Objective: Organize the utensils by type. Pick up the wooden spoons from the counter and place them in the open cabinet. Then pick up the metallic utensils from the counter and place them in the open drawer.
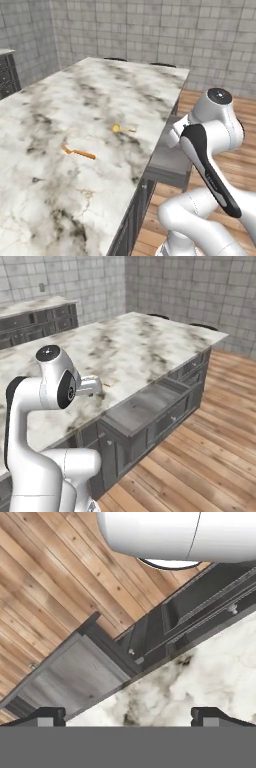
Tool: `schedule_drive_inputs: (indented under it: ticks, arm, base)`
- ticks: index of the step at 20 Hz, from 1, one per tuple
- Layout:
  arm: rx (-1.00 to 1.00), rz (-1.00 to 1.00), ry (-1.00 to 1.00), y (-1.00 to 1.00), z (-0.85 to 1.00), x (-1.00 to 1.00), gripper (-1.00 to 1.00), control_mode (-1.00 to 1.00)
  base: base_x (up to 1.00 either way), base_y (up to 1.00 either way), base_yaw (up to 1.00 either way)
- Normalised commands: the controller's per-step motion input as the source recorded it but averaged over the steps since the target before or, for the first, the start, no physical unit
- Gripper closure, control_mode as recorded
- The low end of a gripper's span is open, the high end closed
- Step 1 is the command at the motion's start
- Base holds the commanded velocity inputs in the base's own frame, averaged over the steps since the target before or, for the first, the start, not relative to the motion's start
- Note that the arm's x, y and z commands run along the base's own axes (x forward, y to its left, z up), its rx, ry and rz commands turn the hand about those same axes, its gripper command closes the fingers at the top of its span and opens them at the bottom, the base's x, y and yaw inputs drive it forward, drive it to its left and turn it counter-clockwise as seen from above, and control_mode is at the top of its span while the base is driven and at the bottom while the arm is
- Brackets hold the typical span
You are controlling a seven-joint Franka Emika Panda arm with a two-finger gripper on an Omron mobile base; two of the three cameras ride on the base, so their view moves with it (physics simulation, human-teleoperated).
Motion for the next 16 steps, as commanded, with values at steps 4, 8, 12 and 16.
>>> schedule_drive_inputs:
  ticks: [4,8,12,16]
  arm:
    - [0.0,0.0,0.0,0.0,0.0,0.0,-1.0,1.0]
    - [0.0,0.0,0.0,0.0,0.0,0.0,-1.0,1.0]
    - [0.0,0.0,0.0,0.0,0.0,0.0,-1.0,1.0]
    - [0.0,0.0,0.0,0.0,0.0,0.0,-1.0,1.0]
  base:
    - [0.33,0.33,0.06]
    - [0.48,0.01,0.05]
    - [0.65,0.04,0.1]
    - [0.54,0.0,0.2]
